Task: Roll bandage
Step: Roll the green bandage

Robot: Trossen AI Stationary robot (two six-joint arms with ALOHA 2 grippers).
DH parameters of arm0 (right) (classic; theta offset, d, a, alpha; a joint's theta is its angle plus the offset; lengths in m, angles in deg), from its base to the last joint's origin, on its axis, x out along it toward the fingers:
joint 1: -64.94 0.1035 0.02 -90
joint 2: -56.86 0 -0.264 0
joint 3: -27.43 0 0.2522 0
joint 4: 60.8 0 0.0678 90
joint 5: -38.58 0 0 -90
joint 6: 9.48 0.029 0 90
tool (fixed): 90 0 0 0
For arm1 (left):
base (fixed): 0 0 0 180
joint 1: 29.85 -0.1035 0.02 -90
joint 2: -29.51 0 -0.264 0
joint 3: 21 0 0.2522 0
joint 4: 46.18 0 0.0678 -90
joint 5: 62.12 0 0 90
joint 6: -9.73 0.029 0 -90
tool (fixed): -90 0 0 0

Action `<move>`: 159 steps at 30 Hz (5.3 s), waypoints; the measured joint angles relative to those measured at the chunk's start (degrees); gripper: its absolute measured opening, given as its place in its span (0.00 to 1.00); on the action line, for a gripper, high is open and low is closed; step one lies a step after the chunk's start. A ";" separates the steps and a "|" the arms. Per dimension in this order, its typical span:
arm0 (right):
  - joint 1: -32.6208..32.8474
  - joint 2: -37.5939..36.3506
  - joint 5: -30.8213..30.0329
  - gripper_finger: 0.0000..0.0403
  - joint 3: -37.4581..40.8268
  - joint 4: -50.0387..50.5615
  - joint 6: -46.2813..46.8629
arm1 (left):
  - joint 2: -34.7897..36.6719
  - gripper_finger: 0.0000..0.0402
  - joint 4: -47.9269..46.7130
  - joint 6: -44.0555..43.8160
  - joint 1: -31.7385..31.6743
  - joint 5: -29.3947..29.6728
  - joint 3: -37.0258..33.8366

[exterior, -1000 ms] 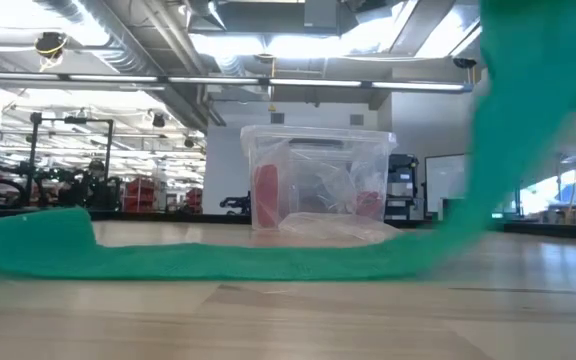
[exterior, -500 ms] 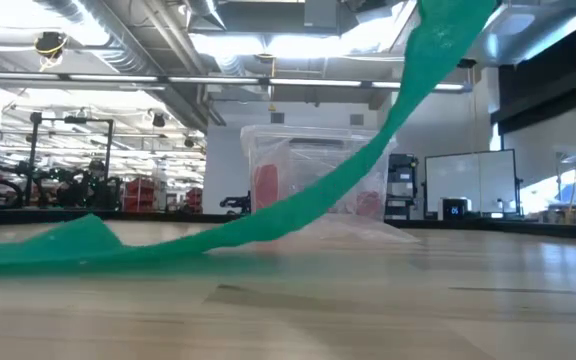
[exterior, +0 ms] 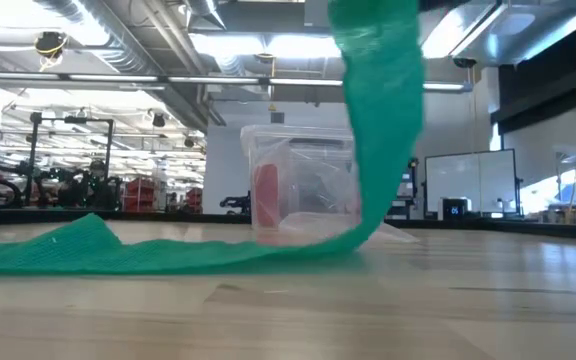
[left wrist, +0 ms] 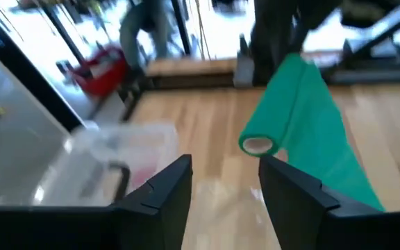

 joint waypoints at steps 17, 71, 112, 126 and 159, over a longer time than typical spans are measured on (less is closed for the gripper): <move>-14.45 -0.44 38.01 0.00 18.69 -35.00 2.03 | -0.08 0.32 8.69 1.75 3.87 -1.48 -8.48; -14.45 0.55 35.55 0.00 18.58 -38.79 1.95 | 1.10 0.32 11.92 4.22 5.49 -6.16 -8.48; -14.45 0.46 39.08 0.00 18.58 -41.84 3.79 | 5.63 0.32 6.55 6.18 5.36 -0.93 -8.42; -14.45 3.04 40.80 0.00 18.58 -45.14 3.46 | 4.76 0.32 18.11 2.95 5.77 -8.10 -14.04; -14.45 4.28 42.62 0.00 18.61 -48.68 9.15 | 5.08 0.32 20.44 4.96 7.17 -8.27 -15.15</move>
